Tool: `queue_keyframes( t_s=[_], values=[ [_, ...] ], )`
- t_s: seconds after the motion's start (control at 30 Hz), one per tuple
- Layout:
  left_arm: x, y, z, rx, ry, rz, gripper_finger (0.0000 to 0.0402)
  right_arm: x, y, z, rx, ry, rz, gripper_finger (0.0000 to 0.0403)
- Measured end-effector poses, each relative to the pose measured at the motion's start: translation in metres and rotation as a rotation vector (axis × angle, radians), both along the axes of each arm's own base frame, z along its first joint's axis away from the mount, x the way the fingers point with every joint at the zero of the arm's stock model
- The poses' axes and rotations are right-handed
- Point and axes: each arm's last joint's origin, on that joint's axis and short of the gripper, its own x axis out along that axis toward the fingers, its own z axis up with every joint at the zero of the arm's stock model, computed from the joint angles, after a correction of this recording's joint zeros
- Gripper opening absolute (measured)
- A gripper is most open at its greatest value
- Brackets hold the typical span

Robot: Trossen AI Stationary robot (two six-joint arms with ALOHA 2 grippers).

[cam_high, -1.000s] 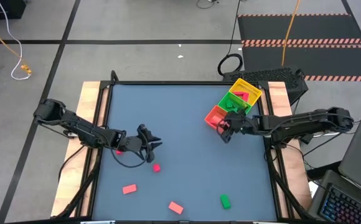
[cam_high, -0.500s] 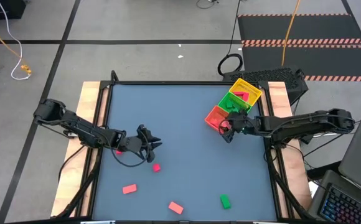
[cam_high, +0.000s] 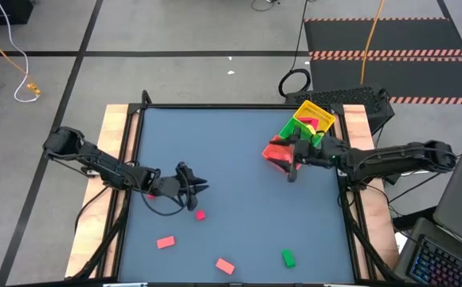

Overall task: Sort & place blocks by color
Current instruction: Put the green block into the green bin

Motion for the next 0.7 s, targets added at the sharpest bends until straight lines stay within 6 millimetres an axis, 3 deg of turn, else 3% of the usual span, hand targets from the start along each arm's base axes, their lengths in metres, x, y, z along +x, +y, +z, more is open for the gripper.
queue_keyframes(
  t_s=[0.13,0.27,0.33,0.6,0.7],
  values=[
    [0.000,-0.003,0.001,-0.003,-0.013,-0.014,0.0099,0.006,-0.004,0.003,0.027,-0.083,-0.109,0.0265],
    [-0.002,-0.009,0.001,-0.001,-0.007,-0.038,0.0099,0.019,-0.004,-0.007,0.103,0.210,-0.135,0.0265],
    [-0.002,-0.011,-0.001,0.001,-0.002,-0.046,0.0099,0.027,-0.001,-0.001,0.125,0.372,-0.128,0.0265],
    [-0.001,-0.014,-0.009,0.018,0.030,-0.060,0.0099,0.068,0.032,0.094,0.092,0.763,-0.125,0.0265],
    [0.000,-0.014,-0.017,0.029,0.071,-0.058,0.0099,0.085,0.052,0.114,0.096,0.900,-0.105,0.0265]
  ],
)
